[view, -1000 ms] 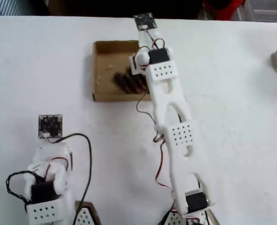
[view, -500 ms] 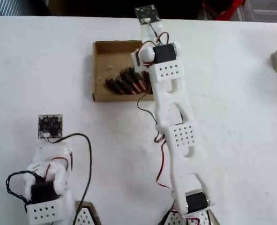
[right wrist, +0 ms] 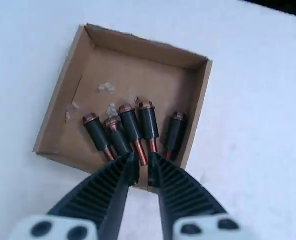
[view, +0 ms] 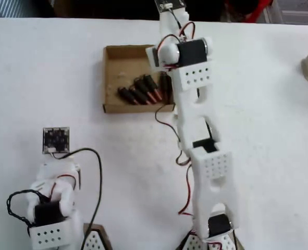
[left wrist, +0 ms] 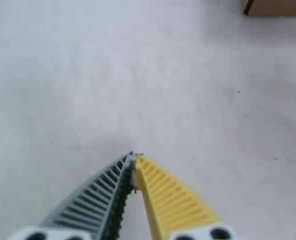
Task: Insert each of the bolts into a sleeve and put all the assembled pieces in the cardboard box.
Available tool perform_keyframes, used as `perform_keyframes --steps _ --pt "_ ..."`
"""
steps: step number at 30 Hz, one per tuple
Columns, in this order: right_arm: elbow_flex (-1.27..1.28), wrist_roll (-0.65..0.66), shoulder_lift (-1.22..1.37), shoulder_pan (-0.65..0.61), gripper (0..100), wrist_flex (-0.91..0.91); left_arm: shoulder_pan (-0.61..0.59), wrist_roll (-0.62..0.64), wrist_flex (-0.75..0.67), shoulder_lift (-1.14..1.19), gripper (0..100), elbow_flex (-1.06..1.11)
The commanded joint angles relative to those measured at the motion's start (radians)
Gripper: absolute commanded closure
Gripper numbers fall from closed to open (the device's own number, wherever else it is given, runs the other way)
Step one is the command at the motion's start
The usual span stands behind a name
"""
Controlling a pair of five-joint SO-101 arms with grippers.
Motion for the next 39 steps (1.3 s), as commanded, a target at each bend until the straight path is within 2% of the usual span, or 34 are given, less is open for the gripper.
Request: perform_keyframes --steps 1,10,15,28,31,35,39 --pt "0.196 0.011 -0.193 -0.010 98.2 0.045 -0.010 -0.012 0.008 -0.010 98 -0.002" --pt "0.758 0.012 -0.599 -0.010 98.2 0.042 -0.010 -0.012 0.006 -0.010 98 -0.002" --pt "1.088 0.012 -0.834 -0.001 98.2 -0.035 -0.010 -0.012 0.005 -0.010 98 -0.002" --pt "2.202 0.014 -1.626 0.015 98.2 -0.584 -0.010 -0.011 0.029 -0.010 98 -0.002" --pt "2.346 0.014 -1.768 0.016 98.2 -0.599 -0.005 -0.009 0.123 -0.010 98 -0.002" --pt "2.435 0.014 -1.894 0.081 98.1 -0.598 -0.005 -0.009 0.141 -0.012 98 -0.003" --pt "2.512 0.015 -1.913 0.116 98.1 -0.602 -0.004 -0.009 0.169 -0.012 98 -0.003"
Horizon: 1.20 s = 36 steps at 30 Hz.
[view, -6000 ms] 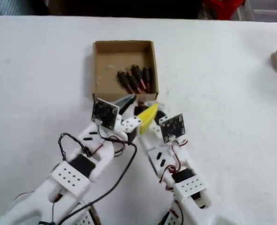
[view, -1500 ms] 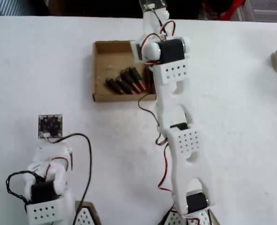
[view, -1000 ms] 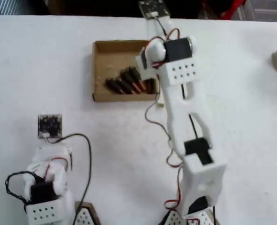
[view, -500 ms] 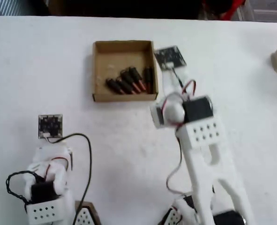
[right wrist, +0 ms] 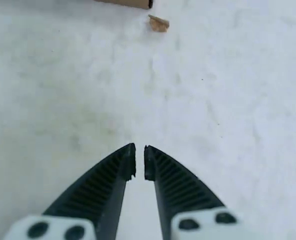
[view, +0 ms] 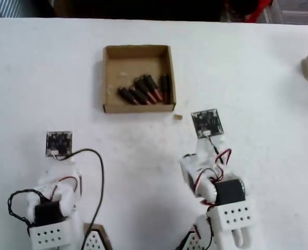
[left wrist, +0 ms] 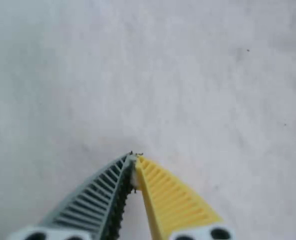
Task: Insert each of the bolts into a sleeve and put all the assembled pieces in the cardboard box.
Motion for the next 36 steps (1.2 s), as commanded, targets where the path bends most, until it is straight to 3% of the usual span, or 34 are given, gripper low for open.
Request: perform_keyframes --steps 1,15,36 --pt "0.052 0.014 -0.025 0.022 98.1 -0.018 -0.005 -0.008 0.026 -0.012 98 -0.003" --pt "0.284 0.012 -0.035 0.035 98.1 -0.044 -0.010 -0.005 0.026 -0.012 98 -0.003" --pt "0.338 0.011 -0.035 0.041 98.1 -0.068 -0.010 -0.005 0.026 -0.012 98 -0.003"
